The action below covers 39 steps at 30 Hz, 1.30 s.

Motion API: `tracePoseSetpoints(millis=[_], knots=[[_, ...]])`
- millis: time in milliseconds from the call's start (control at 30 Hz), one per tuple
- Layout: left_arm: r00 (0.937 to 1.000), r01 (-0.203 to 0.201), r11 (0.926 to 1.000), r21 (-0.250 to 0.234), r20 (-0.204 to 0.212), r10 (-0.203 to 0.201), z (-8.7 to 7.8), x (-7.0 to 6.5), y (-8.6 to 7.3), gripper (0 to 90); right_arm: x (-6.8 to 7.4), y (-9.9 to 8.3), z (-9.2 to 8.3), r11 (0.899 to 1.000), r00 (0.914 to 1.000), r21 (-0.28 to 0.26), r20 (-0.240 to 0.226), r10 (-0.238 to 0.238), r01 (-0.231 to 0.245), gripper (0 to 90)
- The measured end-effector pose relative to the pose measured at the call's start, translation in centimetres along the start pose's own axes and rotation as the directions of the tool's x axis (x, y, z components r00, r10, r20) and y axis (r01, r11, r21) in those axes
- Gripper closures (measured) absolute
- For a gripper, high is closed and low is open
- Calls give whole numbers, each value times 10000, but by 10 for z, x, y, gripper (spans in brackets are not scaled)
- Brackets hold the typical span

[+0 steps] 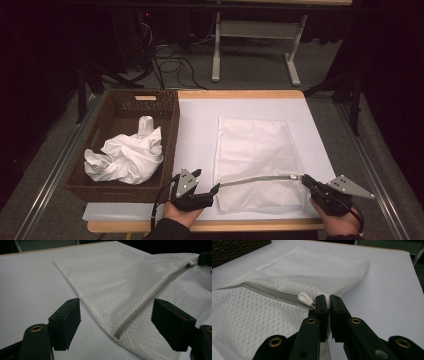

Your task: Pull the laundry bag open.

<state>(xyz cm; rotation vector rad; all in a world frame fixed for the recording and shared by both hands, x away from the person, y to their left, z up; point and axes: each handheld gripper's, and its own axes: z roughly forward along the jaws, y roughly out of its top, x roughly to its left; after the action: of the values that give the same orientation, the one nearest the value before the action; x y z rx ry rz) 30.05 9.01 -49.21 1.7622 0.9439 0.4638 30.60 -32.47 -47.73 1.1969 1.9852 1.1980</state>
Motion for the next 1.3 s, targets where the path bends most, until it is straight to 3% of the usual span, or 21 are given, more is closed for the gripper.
tracePoseSetpoints(millis=[333, 467, 600, 733, 1000, 1167, 1300], knots=[[9999, 96, 9990, -446, 97, -92, 3, -6, 5, 379, -1, 1, -1, 9995, 9996, -180, -136, -255, 253, 869], [9996, 111, 9989, -453, 273, -99, 10, -13, 12, 546, 0, 2, -1, 9991, 9993, -240, -135, -347, 343, 869], [9980, -234, 9996, -145, 585, 242, 29, -29, 23, 733, 0, 3, -1, 9990, 9991, -268, -186, -374, 369, 869], [9940, -866, 9962, 76, 678, 859, 54, -52, 31, 871, 0, 3, -2, 9988, 9990, -323, -226, -385, 378, 869], [9915, -610, 9981, 38, 1154, 601, 80, -74, 35, 894, 0, 4, -3, 9984, 9987, -408, -314, -410, 397, 870], [9920, -670, 9958, 618, 1111, 599, 95, -79, 29, 894, 0, 5, -3, 9982, 9986, -463, -354, -404, 388, 870], [9934, -791, 9860, 1469, 942, 657, 108, -81, 22, 895, 0, 5, -3, 9980, 9985, -487, -366, -416, 398, 870]])
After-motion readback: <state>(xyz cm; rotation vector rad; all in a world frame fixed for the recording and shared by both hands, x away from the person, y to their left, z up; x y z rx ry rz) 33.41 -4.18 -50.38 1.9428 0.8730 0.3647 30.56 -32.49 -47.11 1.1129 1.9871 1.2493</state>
